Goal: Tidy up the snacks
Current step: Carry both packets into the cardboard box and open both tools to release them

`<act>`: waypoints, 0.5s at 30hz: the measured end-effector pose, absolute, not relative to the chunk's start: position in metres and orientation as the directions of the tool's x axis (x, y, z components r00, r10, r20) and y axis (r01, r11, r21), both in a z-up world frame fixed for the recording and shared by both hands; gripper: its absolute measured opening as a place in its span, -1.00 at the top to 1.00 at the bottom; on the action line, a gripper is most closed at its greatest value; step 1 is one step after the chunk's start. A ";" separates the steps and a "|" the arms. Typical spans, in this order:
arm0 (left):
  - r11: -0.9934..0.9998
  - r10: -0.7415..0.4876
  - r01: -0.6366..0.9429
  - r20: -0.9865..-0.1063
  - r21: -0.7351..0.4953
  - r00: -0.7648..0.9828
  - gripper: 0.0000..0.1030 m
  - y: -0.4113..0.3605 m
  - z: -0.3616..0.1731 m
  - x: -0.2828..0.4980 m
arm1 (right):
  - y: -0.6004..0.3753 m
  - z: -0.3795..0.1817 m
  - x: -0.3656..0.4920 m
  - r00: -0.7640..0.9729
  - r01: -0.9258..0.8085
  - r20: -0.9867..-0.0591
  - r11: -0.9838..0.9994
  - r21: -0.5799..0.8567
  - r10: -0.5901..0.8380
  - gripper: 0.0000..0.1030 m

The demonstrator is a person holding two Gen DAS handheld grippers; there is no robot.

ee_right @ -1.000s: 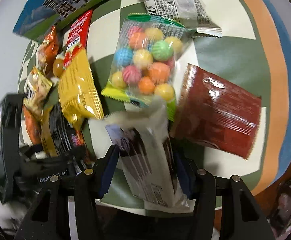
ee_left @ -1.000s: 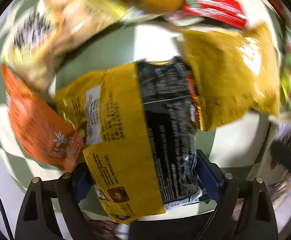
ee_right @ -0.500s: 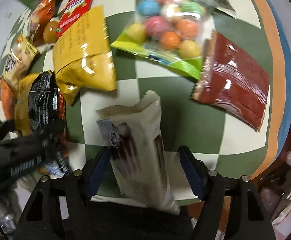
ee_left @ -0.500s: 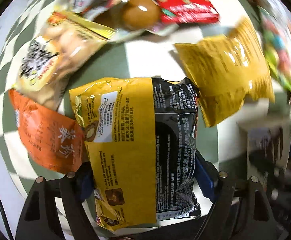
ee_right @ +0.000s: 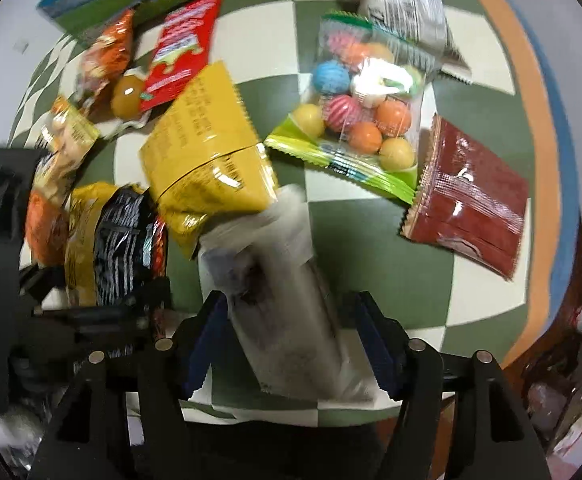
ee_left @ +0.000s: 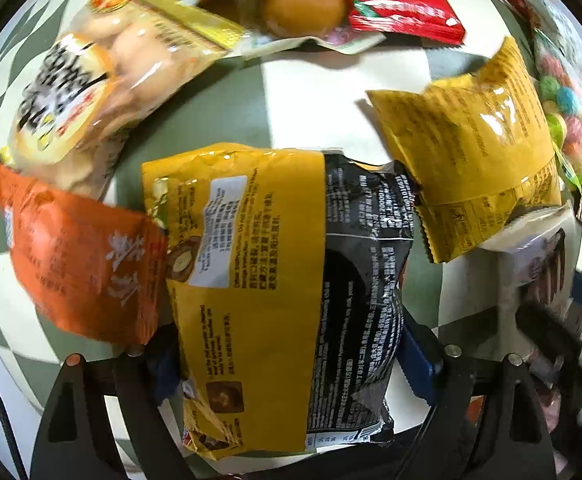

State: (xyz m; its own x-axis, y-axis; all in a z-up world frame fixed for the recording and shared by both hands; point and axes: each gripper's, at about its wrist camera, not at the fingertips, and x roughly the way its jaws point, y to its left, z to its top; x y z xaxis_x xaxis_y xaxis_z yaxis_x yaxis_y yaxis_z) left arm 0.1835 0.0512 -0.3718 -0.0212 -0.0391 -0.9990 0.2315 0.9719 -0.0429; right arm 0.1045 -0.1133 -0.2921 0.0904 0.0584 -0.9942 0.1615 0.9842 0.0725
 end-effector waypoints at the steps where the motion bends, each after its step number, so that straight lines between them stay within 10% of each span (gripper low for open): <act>1: 0.974 -0.037 0.221 -0.999 -0.041 -0.020 -0.71 0.055 -0.370 0.183 | -0.106 -0.291 0.100 0.098 0.138 -0.994 0.989 0.060 0.047 -0.32; 15: 0.976 -0.057 0.208 -0.998 -0.060 -0.021 -0.68 0.056 -0.365 0.185 | -0.047 -0.324 0.100 0.080 0.125 -0.996 0.991 0.048 0.038 -0.45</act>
State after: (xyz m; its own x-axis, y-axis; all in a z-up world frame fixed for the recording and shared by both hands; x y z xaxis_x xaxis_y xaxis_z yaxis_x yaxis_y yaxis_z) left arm 0.1852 0.0555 -0.3647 -0.0215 -0.0570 -0.9981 0.2078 0.9763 -0.0603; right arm 0.1002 -0.0472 -0.3244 0.0804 0.0381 -0.9960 0.1247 0.9910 0.0480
